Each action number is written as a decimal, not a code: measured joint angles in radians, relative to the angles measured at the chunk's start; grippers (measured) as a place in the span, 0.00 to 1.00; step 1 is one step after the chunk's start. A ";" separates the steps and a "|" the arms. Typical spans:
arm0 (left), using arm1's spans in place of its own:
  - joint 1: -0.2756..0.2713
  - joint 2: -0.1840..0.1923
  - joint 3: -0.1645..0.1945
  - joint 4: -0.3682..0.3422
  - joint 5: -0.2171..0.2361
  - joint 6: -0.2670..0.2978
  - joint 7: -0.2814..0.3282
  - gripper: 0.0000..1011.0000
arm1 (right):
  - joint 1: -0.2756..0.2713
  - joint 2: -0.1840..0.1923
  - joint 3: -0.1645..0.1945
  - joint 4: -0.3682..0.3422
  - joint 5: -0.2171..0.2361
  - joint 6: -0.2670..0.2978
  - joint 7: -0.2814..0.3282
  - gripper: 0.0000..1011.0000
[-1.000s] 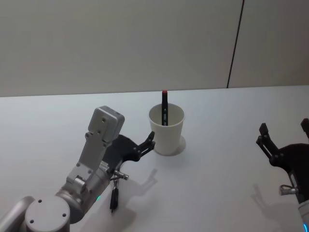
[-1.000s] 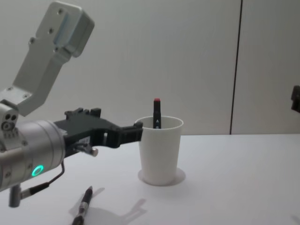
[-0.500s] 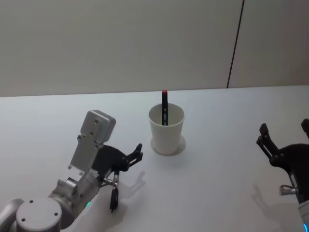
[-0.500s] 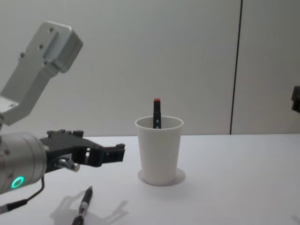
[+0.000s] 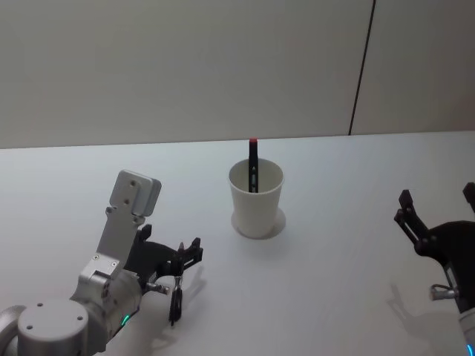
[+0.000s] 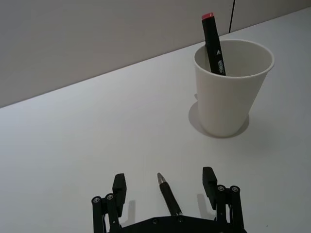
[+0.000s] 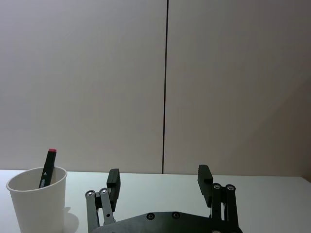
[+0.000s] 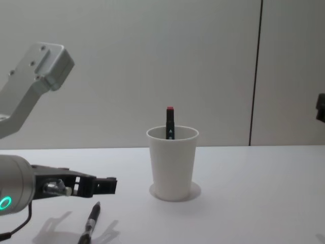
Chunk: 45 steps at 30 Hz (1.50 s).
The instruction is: Place the pen into the pen holder.
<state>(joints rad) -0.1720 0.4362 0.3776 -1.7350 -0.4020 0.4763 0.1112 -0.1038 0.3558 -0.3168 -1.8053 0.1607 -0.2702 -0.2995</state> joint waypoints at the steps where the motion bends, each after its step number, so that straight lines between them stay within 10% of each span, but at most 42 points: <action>1: 0.001 -0.003 -0.004 -0.004 -0.014 0.021 0.011 0.99 | 0.000 0.000 0.000 0.000 0.000 0.000 0.000 0.99; 19: -0.009 -0.059 -0.009 -0.024 -0.095 0.237 0.127 0.99 | 0.000 0.000 0.000 0.000 0.000 0.000 0.000 0.99; 38: -0.017 -0.106 0.013 -0.010 -0.042 0.332 0.159 0.99 | 0.000 0.000 0.000 0.000 0.000 0.000 0.000 0.99; 45: -0.018 -0.118 0.017 -0.002 -0.020 0.334 0.158 0.83 | 0.000 0.000 0.000 0.000 0.000 0.000 0.000 0.99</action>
<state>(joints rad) -0.1898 0.3179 0.3943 -1.7370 -0.4224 0.8105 0.2689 -0.1038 0.3558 -0.3168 -1.8051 0.1607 -0.2703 -0.2994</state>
